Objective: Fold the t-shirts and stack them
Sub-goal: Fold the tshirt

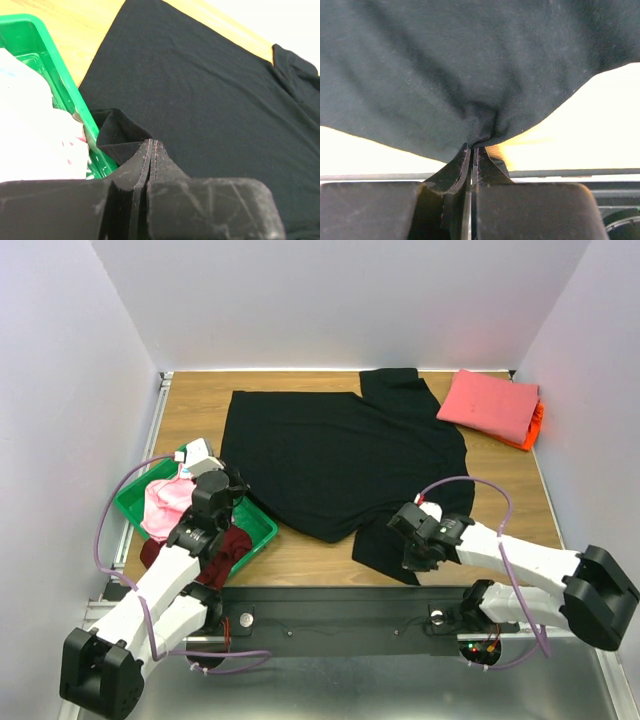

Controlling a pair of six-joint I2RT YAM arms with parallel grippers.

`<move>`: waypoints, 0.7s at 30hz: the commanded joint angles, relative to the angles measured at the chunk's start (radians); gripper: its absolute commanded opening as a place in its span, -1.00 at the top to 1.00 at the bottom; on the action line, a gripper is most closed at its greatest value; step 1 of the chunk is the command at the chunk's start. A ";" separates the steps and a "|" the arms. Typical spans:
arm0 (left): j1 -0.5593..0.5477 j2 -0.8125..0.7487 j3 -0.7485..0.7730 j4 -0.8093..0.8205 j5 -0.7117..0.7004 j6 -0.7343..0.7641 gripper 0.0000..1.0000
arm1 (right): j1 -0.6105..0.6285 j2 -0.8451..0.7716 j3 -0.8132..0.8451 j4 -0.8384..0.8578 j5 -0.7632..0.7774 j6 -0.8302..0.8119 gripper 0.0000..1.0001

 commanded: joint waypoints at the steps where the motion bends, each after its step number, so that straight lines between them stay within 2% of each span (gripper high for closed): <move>1: 0.001 -0.038 -0.004 0.025 -0.030 -0.009 1.00 | 0.007 -0.064 0.031 0.048 0.052 -0.042 0.99; 8: -0.002 -0.099 -0.009 0.009 -0.044 -0.024 1.00 | 0.011 -0.079 0.109 -0.104 0.058 -0.044 0.99; 21: -0.024 -0.159 -0.013 -0.012 -0.058 -0.033 1.00 | 0.022 -0.243 0.215 -0.322 0.119 0.007 0.99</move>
